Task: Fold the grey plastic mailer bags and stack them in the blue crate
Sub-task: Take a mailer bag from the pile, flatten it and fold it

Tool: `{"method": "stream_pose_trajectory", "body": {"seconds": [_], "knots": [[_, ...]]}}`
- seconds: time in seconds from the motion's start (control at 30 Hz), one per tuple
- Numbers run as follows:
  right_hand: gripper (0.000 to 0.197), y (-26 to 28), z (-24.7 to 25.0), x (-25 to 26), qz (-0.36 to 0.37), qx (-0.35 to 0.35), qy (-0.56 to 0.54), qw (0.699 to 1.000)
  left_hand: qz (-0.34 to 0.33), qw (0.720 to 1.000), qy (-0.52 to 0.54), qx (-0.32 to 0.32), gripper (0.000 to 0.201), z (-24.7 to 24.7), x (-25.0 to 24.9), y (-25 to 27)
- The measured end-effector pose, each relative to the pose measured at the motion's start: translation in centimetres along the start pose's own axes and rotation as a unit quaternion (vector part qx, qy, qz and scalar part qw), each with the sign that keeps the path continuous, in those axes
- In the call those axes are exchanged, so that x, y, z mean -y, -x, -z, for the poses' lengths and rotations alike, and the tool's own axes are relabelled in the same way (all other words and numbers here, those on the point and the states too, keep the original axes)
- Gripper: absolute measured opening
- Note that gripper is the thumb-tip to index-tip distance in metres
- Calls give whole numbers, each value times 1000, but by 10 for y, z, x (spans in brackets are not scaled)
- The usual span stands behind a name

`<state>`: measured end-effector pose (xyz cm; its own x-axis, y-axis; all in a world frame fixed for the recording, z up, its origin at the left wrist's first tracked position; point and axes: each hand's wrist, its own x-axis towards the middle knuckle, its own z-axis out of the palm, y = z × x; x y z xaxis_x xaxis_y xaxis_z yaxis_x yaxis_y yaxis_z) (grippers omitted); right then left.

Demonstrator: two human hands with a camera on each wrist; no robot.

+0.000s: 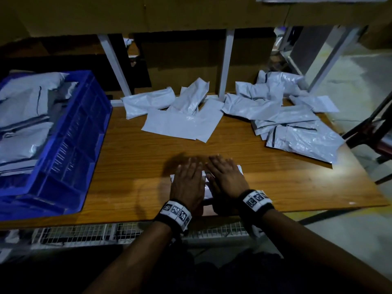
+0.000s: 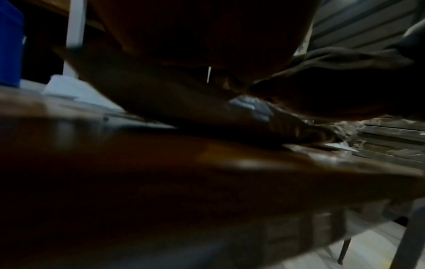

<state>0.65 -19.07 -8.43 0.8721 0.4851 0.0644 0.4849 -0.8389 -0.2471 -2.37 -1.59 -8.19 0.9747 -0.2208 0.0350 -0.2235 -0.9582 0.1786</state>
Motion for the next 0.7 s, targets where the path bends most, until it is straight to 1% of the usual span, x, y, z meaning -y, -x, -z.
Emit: {"method": "stream_pose_trajectory", "body": {"seconds": [0.07, 0.1, 0.2, 0.33, 0.4, 0.5, 0.63, 0.7], "knots": [[63, 0, -13, 0, -3, 39, 6, 999, -5, 997, -44, 68, 70, -5, -4, 0], [62, 2, -19, 0, -5, 40, 13, 999, -12, 994, -66, 86, 78, -8, -4, 1], [59, 5, -25, -1, -8, 22, 27, 999, -6, 992, -90, 91, 88, -16, -2, 1], [60, 3, -29, -2, -9, 21, 34, 999, 1, 989, -96, 114, 82, -22, -1, -2], [59, 3, -30, -3, -4, 23, 36, 999, -3, 987, -101, 127, 83, -22, -1, -3], [61, 4, -31, -4, -4, 29, 36, 999, -3, 987, -99, 125, 83, -21, -2, -2], [61, 3, -31, -4, -8, 38, 25, 999, 4, 991, -82, 109, 73, -18, -4, -3], [62, 2, -31, -5, -10, 43, 16, 999, 7, 990, -80, 115, 74, -18, -5, -3]]}}
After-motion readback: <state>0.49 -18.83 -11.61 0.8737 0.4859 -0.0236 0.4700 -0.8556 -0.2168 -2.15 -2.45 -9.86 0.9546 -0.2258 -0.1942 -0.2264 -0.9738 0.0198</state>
